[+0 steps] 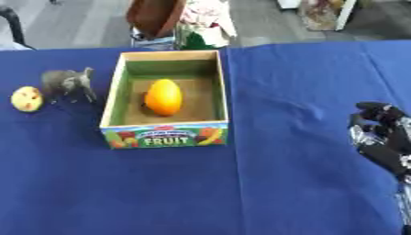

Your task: Pick up objects on the table and place them in the box.

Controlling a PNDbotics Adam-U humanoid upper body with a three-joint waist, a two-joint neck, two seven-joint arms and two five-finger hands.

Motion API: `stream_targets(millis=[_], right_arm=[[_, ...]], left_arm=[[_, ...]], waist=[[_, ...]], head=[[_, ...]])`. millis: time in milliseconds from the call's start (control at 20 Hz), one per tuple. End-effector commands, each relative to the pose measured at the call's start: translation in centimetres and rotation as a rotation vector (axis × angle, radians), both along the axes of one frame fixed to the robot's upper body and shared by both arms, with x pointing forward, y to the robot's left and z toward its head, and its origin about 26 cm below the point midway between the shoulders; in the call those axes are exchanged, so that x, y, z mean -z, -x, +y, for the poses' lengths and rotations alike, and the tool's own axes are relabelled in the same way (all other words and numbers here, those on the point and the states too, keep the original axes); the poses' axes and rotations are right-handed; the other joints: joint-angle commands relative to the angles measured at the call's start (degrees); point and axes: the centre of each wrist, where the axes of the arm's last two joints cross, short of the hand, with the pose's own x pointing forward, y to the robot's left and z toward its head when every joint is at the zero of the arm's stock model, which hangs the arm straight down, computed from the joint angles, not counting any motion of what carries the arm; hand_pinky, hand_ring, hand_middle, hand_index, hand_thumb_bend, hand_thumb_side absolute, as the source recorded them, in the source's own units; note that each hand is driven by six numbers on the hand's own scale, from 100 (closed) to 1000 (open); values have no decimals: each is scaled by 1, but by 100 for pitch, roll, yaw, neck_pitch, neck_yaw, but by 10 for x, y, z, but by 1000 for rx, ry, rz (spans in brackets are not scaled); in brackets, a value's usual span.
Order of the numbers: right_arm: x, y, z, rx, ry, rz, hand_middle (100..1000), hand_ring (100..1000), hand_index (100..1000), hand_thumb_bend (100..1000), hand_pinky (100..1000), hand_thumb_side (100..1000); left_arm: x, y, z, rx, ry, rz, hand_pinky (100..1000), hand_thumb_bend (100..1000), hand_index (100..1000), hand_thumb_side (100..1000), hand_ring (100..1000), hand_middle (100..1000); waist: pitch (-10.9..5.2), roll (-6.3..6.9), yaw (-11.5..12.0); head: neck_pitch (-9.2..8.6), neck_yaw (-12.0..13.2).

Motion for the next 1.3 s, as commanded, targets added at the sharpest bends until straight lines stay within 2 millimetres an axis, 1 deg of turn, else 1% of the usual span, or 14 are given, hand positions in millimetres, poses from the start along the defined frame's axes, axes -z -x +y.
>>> stream_targets(millis=[50,250,700,1100,1300], right_arm=[[-10,-1,-7,7,26,-26,519,693,714,100,556,115],[-9,-1,-6,5,25,-25,519,693,714,100,556,116],[-10,-2,-5,0,24,-30,519,693,715,100,556,117],[-10,-3,-4,-5,23,-33,519,693,715,100,557,119],[-11,-3,-4,-5,23,-33,519,693,715,100,557,119]], left_arm=[[-16,-3,17,-19,-32,-1,635,828,679,176,695,527],[-12,-14,19,13,-9,33,638,828,679,178,698,529],[3,-36,13,67,1,128,643,830,680,178,696,529],[16,-46,6,72,11,157,637,832,676,179,687,521],[17,-47,6,71,10,160,637,832,676,179,687,521]], waist=[[-98,-4,-7],[-86,-19,-33],[0,-32,-103],[61,-42,-122],[67,-43,-122]], head=[[25,4],[43,14],[61,48],[77,88],[79,93]])
